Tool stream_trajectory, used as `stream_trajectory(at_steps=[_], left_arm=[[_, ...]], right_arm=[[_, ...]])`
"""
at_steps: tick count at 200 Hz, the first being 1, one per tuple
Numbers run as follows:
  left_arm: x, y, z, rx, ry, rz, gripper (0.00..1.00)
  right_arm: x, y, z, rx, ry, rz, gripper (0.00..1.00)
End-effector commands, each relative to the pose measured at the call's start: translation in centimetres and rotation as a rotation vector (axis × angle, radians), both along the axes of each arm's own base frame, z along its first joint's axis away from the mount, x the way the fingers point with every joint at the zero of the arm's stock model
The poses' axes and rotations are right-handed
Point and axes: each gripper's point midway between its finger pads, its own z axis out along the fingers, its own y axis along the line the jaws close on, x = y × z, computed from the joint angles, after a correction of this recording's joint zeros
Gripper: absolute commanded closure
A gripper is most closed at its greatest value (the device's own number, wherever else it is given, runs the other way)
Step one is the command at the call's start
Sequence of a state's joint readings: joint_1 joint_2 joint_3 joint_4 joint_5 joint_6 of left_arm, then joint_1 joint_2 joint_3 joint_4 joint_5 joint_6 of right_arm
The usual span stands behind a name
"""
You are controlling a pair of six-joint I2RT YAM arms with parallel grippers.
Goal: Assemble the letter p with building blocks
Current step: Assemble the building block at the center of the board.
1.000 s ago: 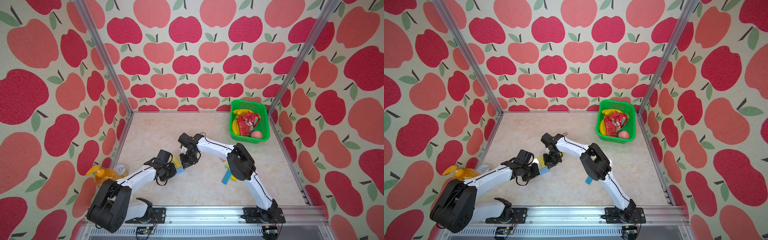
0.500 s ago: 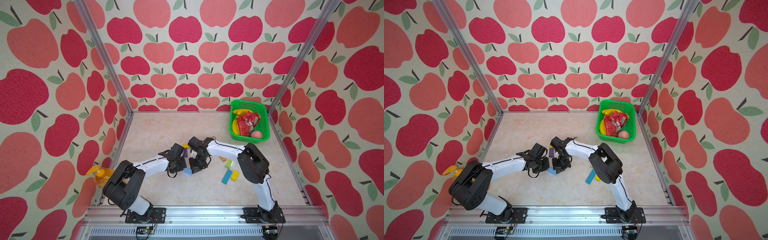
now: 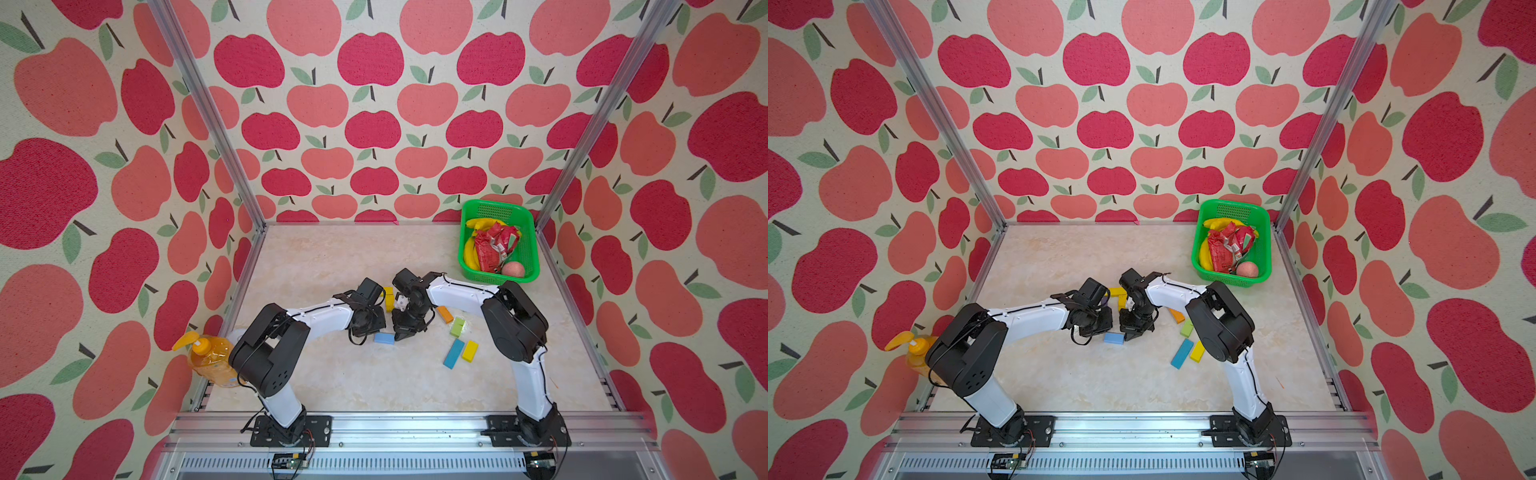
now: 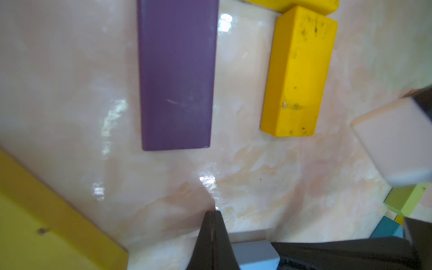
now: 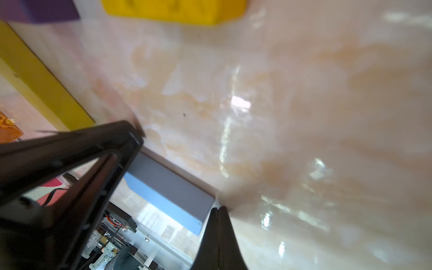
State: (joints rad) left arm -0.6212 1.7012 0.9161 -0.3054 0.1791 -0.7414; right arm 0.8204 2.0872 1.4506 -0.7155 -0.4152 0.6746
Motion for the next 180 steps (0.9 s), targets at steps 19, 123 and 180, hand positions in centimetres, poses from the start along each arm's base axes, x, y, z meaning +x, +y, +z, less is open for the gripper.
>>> stream_trajectory(at_steps=[19,123,180], left_arm=[[-1.8,0.9,-1.5,0.081,0.100,-0.031,1.00],[-4.0,4.0,1.5,0.105,0.036,-0.016,1.00],[-4.1,2.7,-0.1,0.046,0.072,-0.031,1.00]], right_arm=[[2.1,-0.5,-0.7,-0.010,-0.055,0.018,1.00],[-1.3,-0.2,0.2,0.042,-0.027,0.035,1.00],[-1.3,0.7,0.5,0.074,-0.004,0.035,1.00]])
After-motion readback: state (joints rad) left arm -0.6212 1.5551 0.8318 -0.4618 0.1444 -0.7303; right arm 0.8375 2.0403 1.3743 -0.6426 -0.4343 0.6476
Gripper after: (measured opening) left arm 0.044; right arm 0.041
